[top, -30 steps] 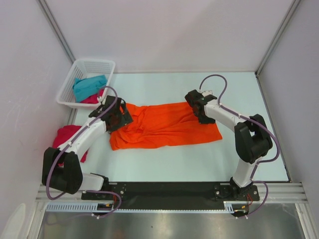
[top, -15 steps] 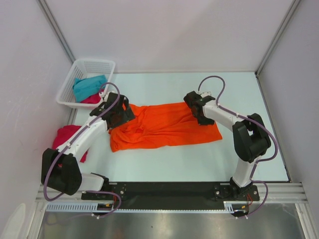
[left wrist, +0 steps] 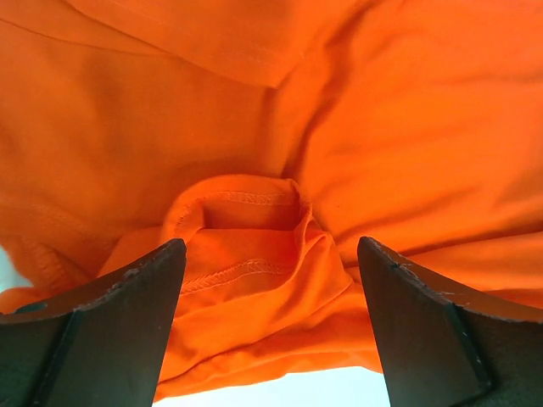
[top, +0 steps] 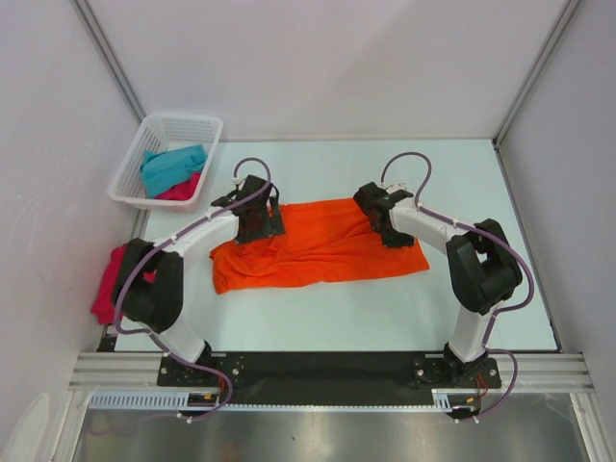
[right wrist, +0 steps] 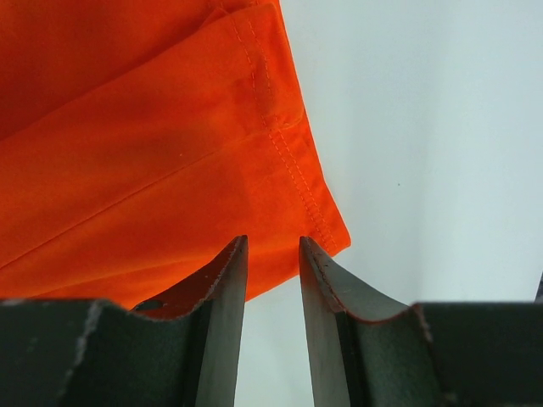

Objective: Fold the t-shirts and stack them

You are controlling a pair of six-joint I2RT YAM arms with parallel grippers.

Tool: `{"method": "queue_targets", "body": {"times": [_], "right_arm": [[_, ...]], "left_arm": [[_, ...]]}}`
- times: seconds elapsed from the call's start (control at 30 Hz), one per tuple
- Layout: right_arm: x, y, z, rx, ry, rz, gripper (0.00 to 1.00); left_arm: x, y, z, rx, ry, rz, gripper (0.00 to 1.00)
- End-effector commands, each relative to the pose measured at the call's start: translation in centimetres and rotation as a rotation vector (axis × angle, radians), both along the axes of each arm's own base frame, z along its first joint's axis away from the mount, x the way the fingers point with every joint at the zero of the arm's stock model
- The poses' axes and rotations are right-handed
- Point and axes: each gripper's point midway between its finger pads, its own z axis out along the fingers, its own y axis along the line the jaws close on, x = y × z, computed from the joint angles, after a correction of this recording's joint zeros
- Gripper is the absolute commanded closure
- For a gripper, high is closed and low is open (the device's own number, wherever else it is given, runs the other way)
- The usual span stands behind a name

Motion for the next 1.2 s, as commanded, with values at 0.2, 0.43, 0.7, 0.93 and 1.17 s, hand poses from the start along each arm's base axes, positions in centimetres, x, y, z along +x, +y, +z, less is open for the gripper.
{"method": "queue_targets", "body": {"times": [0.2,0.43,0.7,0.93,1.17], "right_arm": [[-0.1,-0.7,0.1,-0.031,-0.025,-0.017,0.64],[-0.3,-0.4,-0.3,-0.034,-0.016,-0.011,0.64],[-0.6,-1.0,-0.3,-0.052,-0.014,-0.012,0.64],[-0.6,-0.9,-0.2,-0.049,-0.017,-0.011,0.64],[-0.4,-0.6,-0.3,-0.047,-0.016,-0.007,0.65]], "left_arm": [[-0.5,-0.4,-0.3,0.03,-0.011,-0.086,0.13],[-1.5,0.4,-1.3,0.058,0.02,-0.081,0.21],[-2.2,0.9,-2.3,0.076,0.048,-0.071,0.46],[-2.3,1.2,-2.9,0.089,0.061,-0.055,0.97],[1.0,0.6,-1.3,0.113,-0.001,-0.055,1.0]]}}
